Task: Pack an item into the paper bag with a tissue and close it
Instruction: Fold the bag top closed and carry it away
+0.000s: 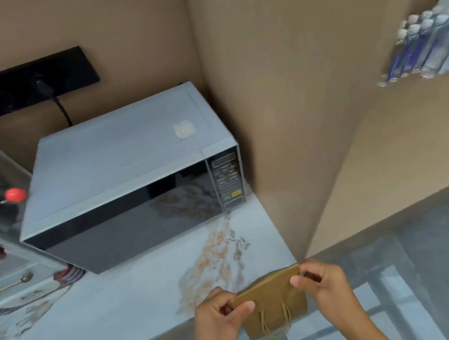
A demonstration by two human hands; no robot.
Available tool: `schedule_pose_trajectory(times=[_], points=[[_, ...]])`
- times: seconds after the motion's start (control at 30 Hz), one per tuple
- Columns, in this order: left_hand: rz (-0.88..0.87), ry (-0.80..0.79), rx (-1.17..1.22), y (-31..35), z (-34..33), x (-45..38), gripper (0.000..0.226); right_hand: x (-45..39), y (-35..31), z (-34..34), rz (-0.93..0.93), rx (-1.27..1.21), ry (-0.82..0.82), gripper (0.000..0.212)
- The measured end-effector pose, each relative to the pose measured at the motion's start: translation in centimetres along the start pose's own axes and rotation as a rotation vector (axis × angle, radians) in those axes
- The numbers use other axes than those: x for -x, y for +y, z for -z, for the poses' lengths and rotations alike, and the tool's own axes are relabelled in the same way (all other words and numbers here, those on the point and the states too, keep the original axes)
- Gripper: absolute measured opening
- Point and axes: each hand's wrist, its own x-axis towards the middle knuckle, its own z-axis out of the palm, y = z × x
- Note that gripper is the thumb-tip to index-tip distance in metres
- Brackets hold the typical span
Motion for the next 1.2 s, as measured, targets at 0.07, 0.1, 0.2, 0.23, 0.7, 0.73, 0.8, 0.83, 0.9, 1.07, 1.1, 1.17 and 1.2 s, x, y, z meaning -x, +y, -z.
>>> schedule_pose_trajectory(times=[0.07,0.1,0.2,0.23,0.7,0.73,0.8,0.83,0.9,1.07,1.1,1.17,1.2], points=[[0.007,-0.018,-0.009,0.8,-4.5,1.3,0.033,0.7,0.9,4.8,-0.015,-0.005,0.002,0.043],[0.013,-0.026,-0.012,1.4,-6.7,1.8,0.032,0.9,1.2,7.1,-0.019,-0.004,0.009,0.043],[0.017,-0.060,-0.002,3.8,-12.7,2.1,0.026,0.8,1.7,13.6,-0.018,-0.006,0.032,0.043],[-0.001,-0.065,0.000,4.7,-14.4,1.8,0.025,0.4,1.7,15.4,-0.017,-0.004,0.041,0.040],[-0.117,-0.028,0.053,15.2,-34.8,-12.8,0.031,-16.8,1.1,34.5,0.018,0.024,0.133,0.040],[-0.121,-0.030,0.053,15.9,-36.6,-14.4,0.028,-18.4,0.9,36.1,0.017,0.021,0.141,0.044],[-0.124,-0.029,0.054,17.4,-39.9,-17.4,0.020,-21.5,0.3,39.3,0.008,0.027,0.168,0.046],[-0.125,-0.029,0.051,18.3,-41.3,-18.7,0.018,-23.0,0.1,40.6,0.004,0.027,0.186,0.044],[-0.141,-0.034,0.036,19.9,-43.9,-21.3,0.016,-26.0,-0.3,43.2,-0.007,0.023,0.212,0.038],[-0.156,0.011,-0.028,22.6,-49.4,-27.2,0.015,-32.8,0.3,48.1,-0.038,0.033,0.185,0.031],[-0.151,0.017,-0.039,23.0,-50.2,-28.1,0.015,-33.9,0.4,48.8,-0.041,0.038,0.169,0.030],[-0.141,0.037,-0.052,23.6,-52.0,-29.7,0.015,-36.3,0.8,50.4,-0.042,0.037,0.133,0.030],[-0.135,0.056,-0.058,23.8,-52.9,-30.4,0.015,-37.6,1.0,51.2,-0.041,0.038,0.111,0.030]])
